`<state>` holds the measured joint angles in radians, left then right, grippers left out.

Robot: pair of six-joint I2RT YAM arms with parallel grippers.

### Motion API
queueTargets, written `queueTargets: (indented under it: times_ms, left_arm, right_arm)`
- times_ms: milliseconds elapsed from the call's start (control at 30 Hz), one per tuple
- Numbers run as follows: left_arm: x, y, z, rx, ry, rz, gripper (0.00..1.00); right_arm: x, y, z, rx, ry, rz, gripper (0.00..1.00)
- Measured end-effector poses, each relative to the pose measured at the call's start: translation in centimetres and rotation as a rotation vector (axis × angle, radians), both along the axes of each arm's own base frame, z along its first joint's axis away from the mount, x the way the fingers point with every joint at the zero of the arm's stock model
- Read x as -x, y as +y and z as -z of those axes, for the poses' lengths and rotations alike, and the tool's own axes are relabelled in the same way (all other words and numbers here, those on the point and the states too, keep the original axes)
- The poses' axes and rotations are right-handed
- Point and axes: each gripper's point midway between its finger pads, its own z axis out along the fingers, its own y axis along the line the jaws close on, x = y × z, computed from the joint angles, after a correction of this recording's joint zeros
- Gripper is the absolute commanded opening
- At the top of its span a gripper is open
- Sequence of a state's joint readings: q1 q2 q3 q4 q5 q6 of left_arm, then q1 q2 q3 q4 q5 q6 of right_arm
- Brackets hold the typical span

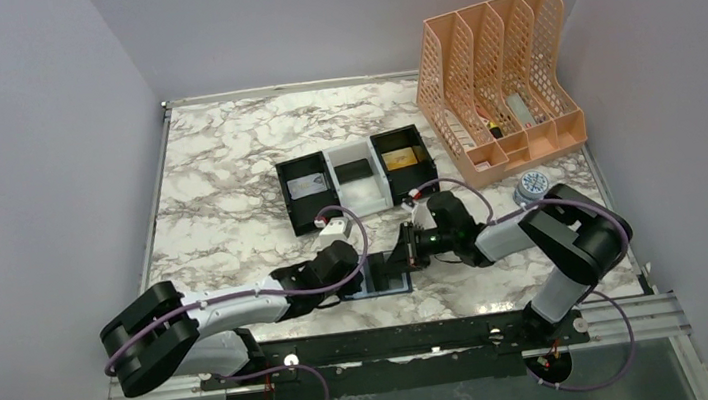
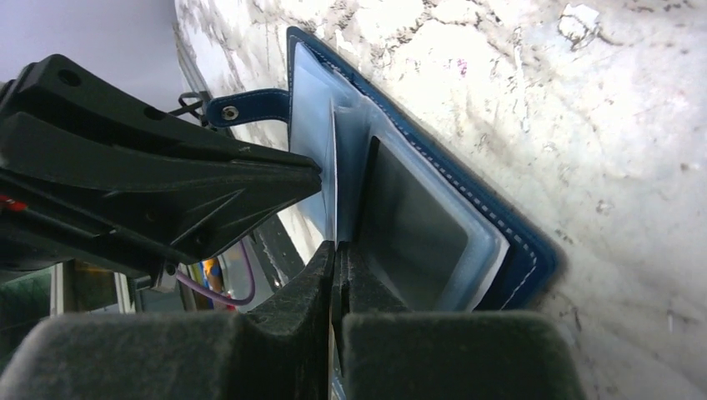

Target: Take the credit cards out of the card holder

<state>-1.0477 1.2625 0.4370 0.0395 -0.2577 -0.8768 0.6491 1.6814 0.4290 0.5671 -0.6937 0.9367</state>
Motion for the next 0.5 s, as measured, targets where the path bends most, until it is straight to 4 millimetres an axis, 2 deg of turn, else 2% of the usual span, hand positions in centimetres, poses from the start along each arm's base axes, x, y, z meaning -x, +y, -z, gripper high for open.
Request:
queueTargets:
  times_ms: [200,400,500]
  left_arm:
    - [0.2,1.0,-0.2,-0.024,-0.004,-0.011,0.13]
    - [0.4,1.6,-0.7,-0.035,-0.011,-0.005,0.26]
    - [0.4,1.3,-1.5,-0.013,-0.028,0.013,0.28]
  right_arm:
    - [0.2,-0.6,-1.0,0.031,-0.049,0.0,0.01]
    - [0.5,-0.9,-1.1,0.043,-0.046,-0.008,0.01]
    - [0.5,-0.9,-1.0,0.045,-0.044,-0.008,0.02]
